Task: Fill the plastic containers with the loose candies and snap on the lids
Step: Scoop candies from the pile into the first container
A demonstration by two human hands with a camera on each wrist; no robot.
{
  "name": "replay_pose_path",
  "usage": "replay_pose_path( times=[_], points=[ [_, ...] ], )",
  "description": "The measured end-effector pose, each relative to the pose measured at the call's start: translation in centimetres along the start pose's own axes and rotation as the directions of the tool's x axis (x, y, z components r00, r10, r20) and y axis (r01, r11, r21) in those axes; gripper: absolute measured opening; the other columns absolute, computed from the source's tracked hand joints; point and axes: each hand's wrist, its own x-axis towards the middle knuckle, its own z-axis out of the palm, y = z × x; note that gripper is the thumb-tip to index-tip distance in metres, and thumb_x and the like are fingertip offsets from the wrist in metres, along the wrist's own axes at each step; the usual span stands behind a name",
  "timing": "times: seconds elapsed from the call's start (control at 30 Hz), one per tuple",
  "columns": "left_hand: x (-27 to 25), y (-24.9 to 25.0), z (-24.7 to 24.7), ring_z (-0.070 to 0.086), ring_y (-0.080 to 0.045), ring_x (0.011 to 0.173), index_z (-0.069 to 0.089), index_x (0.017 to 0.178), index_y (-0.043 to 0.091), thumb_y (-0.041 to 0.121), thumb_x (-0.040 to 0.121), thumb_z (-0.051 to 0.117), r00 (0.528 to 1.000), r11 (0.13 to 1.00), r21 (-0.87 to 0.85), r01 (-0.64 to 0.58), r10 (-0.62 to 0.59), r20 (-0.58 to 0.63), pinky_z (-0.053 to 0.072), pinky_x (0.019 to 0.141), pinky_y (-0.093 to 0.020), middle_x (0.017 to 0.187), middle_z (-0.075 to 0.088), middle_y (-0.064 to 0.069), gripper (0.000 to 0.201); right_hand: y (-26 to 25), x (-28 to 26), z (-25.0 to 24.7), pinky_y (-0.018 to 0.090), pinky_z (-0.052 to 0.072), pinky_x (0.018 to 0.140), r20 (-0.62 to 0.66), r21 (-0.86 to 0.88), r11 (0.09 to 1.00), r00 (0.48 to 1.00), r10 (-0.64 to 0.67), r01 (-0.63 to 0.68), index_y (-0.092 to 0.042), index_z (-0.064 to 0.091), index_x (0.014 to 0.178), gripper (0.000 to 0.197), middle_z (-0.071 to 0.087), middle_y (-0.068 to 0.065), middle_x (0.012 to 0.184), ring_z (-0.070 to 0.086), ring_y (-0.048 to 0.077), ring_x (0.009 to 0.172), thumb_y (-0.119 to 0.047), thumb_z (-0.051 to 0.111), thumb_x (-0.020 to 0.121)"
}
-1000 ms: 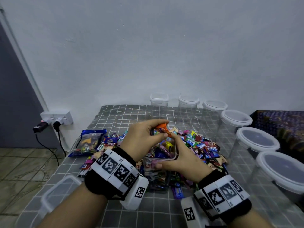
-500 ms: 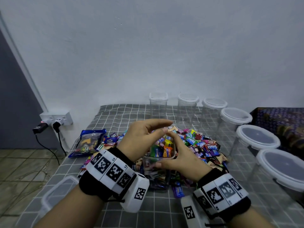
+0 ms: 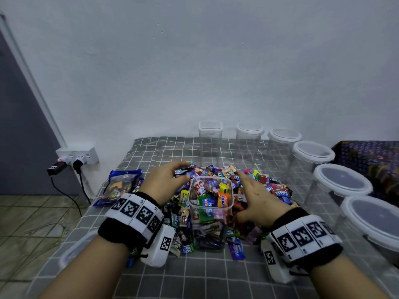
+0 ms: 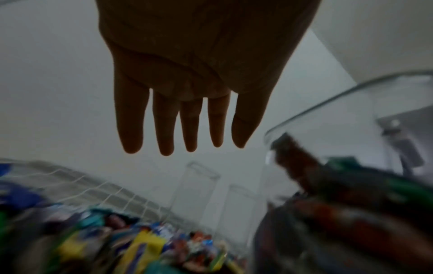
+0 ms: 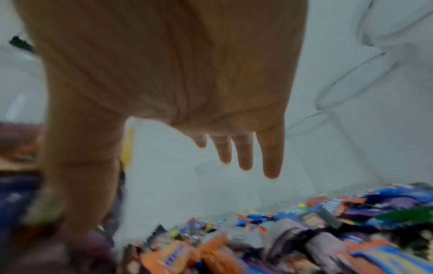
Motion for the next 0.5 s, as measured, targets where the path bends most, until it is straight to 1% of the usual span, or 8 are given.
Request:
replay_pose_path(
  times=[0.07, 0.13, 0.17, 0.27, 0.33, 0.37, 0.43, 0.5],
  points=[
    [0.6, -1.2, 0.6, 0.055, -0.019, 0.113, 0.055, 0.127, 0.034, 0.032, 0.087, 0.063, 0.999, 0.988, 0.146, 0.045, -0.046, 0.007, 0.045, 0.094, -0.033, 0.129, 0.058, 0.002, 0.041, 0.6, 0.9, 0.1, 0.037, 0.016, 0.117, -0.062, -0.084, 0.996, 0.997, 0.037, -0.042, -0.022, -0.015, 0.149, 0.118, -0.003, 0.003, 0.158, -0.001, 0.021, 0.145, -0.035, 0.074, 0.073],
    [1.5, -2.5, 1.3, 0.05, -0.02, 0.12, 0.048, 0.134, 0.034, 0.039, 0.084, 0.066, 0.996, 0.964, 0.259, 0.066, -0.08, 0.044, 0.043, 0.098, -0.034, 0.139, 0.049, 0.002, 0.053, 1.0, 1.9, 0.3, 0.04, 0.014, 0.118, -0.037, -0.138, 0.987, 0.996, 0.078, -0.082, -0.022, -0.016, 0.148, 0.121, -0.007, 0.004, 0.158, -0.004, 0.023, 0.146, -0.043, 0.074, 0.072],
    [2.0, -3.1, 1.7, 0.045, -0.021, 0.126, 0.041, 0.138, 0.034, 0.043, 0.081, 0.067, 0.99, 0.942, 0.326, 0.072, -0.109, 0.095, 0.041, 0.102, -0.037, 0.145, 0.041, 0.002, 0.064, 1.1, 2.3, 0.4, 0.041, 0.013, 0.119, -0.009, -0.158, 0.983, 0.996, 0.093, -0.094, -0.022, -0.017, 0.148, 0.122, -0.009, 0.004, 0.158, -0.005, 0.024, 0.146, -0.047, 0.075, 0.071],
    [2.9, -4.5, 2.7, 0.019, -0.029, 0.142, 0.016, 0.148, 0.036, 0.054, 0.071, 0.073, 0.941, 0.868, 0.488, 0.088, -0.233, 0.244, 0.027, 0.112, -0.05, 0.157, 0.013, -0.005, 0.097, 1.0, 3.3, 0.9, 0.045, 0.017, 0.117, 0.079, -0.207, 0.97, 0.986, 0.145, -0.126, -0.024, -0.017, 0.148, 0.122, -0.013, 0.003, 0.158, -0.006, 0.026, 0.146, -0.053, 0.072, 0.071],
    [2.9, -4.8, 3.3, 0.009, -0.032, 0.145, 0.006, 0.149, 0.038, 0.056, 0.069, 0.074, 0.907, 0.831, 0.548, 0.1, -0.302, 0.293, 0.021, 0.114, -0.054, 0.159, 0.002, -0.005, 0.107, 1.1, 3.9, 1.5, 0.049, 0.023, 0.115, 0.113, -0.245, 0.959, 0.978, 0.174, -0.142, -0.027, -0.015, 0.149, 0.118, -0.012, 0.002, 0.158, -0.003, 0.025, 0.146, -0.057, 0.069, 0.072],
    [2.8, -5.0, 3.6, 0.008, -0.033, 0.145, 0.004, 0.149, 0.039, 0.056, 0.069, 0.073, 0.896, 0.823, 0.559, 0.097, -0.317, 0.311, 0.021, 0.114, -0.054, 0.159, 0.001, -0.006, 0.107, 1.2, 4.1, 1.8, 0.049, 0.025, 0.114, 0.126, -0.262, 0.954, 0.975, 0.181, -0.143, -0.028, -0.013, 0.149, 0.116, -0.01, 0.001, 0.159, 0.0, 0.024, 0.146, -0.06, 0.068, 0.072],
    [2.8, -5.3, 3.9, 0.011, -0.034, 0.144, 0.006, 0.149, 0.039, 0.057, 0.071, 0.071, 0.879, 0.813, 0.577, 0.074, -0.326, 0.347, 0.024, 0.112, -0.054, 0.159, 0.005, -0.007, 0.103, 1.4, 4.3, 2.3, 0.046, 0.027, 0.114, 0.142, -0.283, 0.95, 0.974, 0.178, -0.132, -0.032, -0.008, 0.149, 0.109, -0.003, -0.001, 0.159, 0.01, 0.024, 0.145, -0.062, 0.064, 0.074],
    [2.7, -5.4, 4.0, 0.027, -0.03, 0.14, 0.018, 0.147, 0.038, 0.058, 0.073, 0.069, 0.876, 0.817, 0.575, 0.035, -0.302, 0.375, 0.033, 0.109, -0.049, 0.156, 0.02, -0.004, 0.092, 1.5, 4.4, 2.7, 0.044, 0.031, 0.112, 0.155, -0.285, 0.952, 0.974, 0.164, -0.115, -0.034, 0.001, 0.15, 0.1, 0.006, -0.001, 0.159, 0.023, 0.023, 0.142, -0.059, 0.063, 0.076]
  ],
)
